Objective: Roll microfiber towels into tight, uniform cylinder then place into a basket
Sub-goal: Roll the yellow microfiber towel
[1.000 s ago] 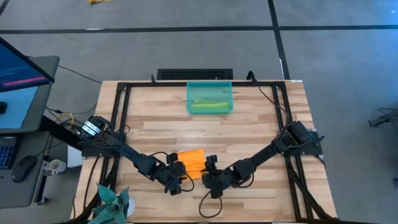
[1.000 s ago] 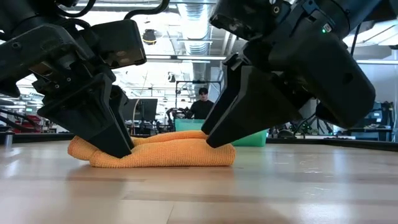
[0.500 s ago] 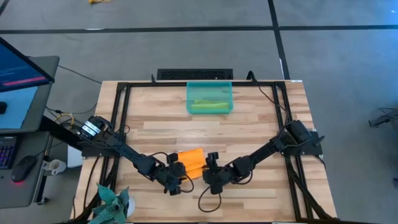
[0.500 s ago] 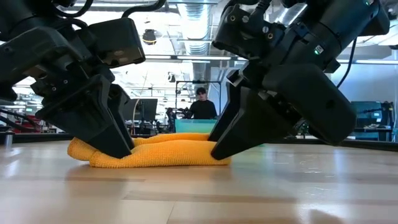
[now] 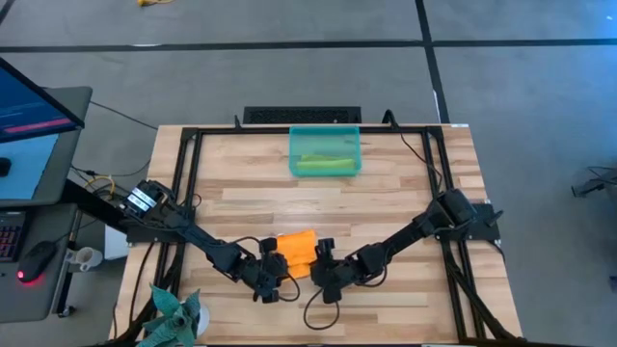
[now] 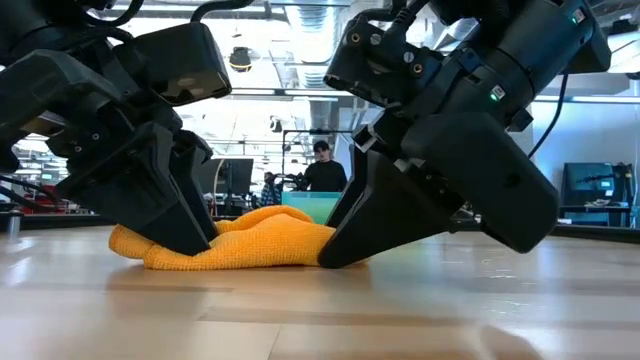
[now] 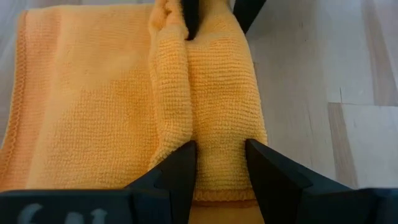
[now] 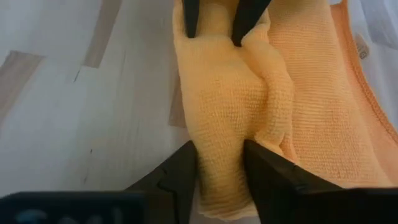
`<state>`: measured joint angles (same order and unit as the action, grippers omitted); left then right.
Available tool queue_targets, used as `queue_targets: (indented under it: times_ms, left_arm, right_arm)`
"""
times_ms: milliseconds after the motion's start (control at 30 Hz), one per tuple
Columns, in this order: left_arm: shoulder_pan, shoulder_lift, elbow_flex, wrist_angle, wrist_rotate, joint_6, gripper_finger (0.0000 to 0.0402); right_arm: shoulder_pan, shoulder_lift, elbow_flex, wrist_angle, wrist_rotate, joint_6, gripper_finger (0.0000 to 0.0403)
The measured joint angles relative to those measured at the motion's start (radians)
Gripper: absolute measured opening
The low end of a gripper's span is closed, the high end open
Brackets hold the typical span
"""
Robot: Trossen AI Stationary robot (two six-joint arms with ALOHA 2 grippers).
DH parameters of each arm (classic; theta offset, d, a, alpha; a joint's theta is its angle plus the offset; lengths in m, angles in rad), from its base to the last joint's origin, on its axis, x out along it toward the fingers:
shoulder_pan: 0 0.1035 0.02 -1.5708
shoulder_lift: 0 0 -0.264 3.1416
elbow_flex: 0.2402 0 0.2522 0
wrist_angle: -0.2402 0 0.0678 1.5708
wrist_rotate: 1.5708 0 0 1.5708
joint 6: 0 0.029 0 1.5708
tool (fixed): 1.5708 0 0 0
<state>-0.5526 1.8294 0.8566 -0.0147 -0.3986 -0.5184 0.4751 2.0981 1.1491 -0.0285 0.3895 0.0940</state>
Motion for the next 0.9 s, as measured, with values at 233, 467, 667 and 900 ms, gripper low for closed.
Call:
queue_targets:
  times_ms: [233,467,667,900]
  left_arm:
    - [-0.016,0.001,0.017,-0.031,-0.033,0.029,0.0137]
    - [-0.073,0.003,0.178,-0.35,-0.193,0.047,0.0137]
    - [-0.164,0.003,0.303,-0.525,-0.407,0.043,0.0137]
    - [-0.275,0.012,0.312,-0.462,-0.641,0.219,0.0137]
  right_arm:
    - [0.0,-0.011,-0.004,-0.011,-0.015,0.017,0.0051]
    - [-0.019,-0.014,0.005,-0.024,-0.052,0.083,0.0026]
    - [-0.036,-0.012,0.018,-0.025,-0.107,0.141,0.0042]
    - [-0.039,-0.012,0.018,-0.026,-0.106,0.142,0.0019]
